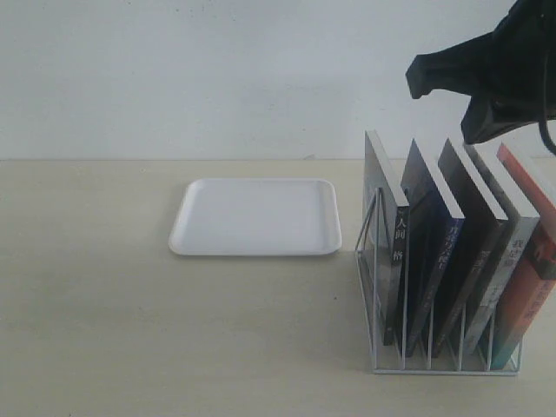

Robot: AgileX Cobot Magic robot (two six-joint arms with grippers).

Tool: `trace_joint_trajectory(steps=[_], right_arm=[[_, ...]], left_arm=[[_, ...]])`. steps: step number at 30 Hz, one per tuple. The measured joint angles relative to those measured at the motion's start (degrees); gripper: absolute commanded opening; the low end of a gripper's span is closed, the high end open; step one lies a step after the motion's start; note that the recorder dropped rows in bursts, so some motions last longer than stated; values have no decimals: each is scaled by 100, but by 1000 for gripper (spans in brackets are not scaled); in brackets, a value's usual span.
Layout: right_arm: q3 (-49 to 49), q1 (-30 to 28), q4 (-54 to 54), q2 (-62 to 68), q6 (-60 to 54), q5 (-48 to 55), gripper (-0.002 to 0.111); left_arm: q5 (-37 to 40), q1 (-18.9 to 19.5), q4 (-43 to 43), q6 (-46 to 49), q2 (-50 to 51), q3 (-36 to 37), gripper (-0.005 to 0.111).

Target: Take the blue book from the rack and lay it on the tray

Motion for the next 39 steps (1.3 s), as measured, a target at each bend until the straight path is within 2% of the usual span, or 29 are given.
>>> trace_joint_trajectory(steps=[3, 5, 26, 28, 30, 34, 39], right_arm=[[0, 0, -81, 12, 58, 0, 39], [0, 24, -90, 69, 73, 0, 47], [0, 39, -69, 1304, 257, 49, 44], [0, 39, -69, 1373, 315, 87, 41], [0, 39, -69, 1453, 354, 164, 32], [0, 39, -65, 1547, 381, 240, -1], [0, 39, -32, 1547, 393, 254, 0]], left_arm=[[0, 0, 0, 0, 0, 0, 6], [0, 0, 0, 0, 0, 0, 6], [0, 0, 0, 0, 0, 0, 6], [0, 0, 0, 0, 0, 0, 6], [0, 0, 0, 0, 0, 0, 6], [0, 0, 0, 0, 0, 0, 6], [0, 0, 0, 0, 0, 0, 6]])
